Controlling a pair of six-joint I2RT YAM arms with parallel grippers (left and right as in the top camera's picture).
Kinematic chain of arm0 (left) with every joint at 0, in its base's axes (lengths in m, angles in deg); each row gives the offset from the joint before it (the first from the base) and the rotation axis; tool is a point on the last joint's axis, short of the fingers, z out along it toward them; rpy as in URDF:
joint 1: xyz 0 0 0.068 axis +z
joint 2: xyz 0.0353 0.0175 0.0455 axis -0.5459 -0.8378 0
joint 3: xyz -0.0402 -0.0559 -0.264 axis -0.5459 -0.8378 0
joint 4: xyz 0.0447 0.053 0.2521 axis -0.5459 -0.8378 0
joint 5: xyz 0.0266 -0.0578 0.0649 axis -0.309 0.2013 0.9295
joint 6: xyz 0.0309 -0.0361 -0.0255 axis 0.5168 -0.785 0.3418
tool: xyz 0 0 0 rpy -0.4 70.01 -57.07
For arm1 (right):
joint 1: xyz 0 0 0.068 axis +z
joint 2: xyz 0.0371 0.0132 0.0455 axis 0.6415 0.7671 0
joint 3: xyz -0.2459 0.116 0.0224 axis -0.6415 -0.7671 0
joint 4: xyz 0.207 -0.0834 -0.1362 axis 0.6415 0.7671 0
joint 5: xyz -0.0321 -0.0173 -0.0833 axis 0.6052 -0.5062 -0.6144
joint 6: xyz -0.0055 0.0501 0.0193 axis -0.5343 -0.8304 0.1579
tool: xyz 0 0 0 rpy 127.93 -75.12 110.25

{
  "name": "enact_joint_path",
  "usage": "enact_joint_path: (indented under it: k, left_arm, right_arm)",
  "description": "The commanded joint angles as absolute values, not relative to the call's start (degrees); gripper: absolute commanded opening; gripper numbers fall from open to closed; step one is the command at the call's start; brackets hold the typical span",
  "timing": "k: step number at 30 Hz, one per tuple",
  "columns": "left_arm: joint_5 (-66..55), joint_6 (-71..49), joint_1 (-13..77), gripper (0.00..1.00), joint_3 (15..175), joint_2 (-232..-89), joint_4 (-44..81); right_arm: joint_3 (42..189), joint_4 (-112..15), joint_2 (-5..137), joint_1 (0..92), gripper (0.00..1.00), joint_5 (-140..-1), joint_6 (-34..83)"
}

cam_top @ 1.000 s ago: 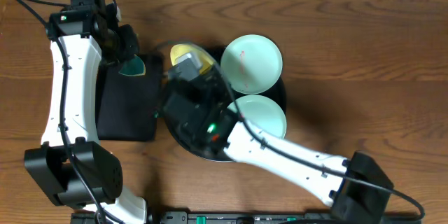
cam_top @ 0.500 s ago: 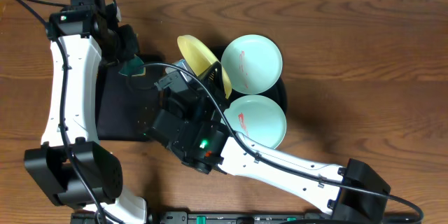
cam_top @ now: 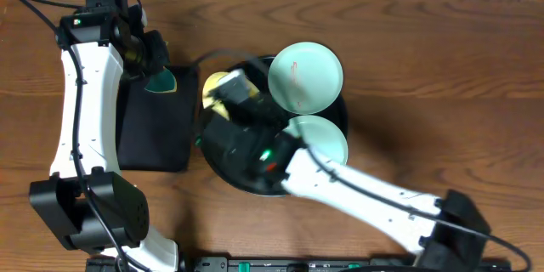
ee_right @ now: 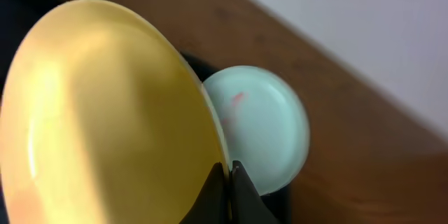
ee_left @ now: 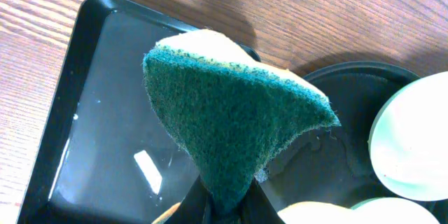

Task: Clean dirty plates on tray and stack at the side
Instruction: 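Lift the yellow plate off the round tray with right gripper, then place the yellow plate on the table right of the tray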

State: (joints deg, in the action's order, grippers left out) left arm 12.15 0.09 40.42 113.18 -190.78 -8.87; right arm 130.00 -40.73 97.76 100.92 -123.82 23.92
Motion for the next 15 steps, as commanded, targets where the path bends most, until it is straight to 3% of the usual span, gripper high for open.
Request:
enact_joint_path:
  k: [1, 6, 15]
  left_arm:
    - [12.9, 0.9, 40.5, 0.07, 112.4, -190.9, -9.0]
    - [12.9, 0.9, 40.4, 0.08, 111.3, -190.9, -9.0]
    - [12.9, 0.9, 40.4, 0.08, 110.5, -190.9, -9.7]
  right_arm:
    - [130.7, -40.0, 91.6, 93.9, 0.01, -105.0, 20.4]
    - [130.7, -37.1, 84.8, 81.2, 0.01, -85.8, 20.4]
    - [130.7, -25.7, 72.2, 54.3, 0.01, -79.6, 19.5]
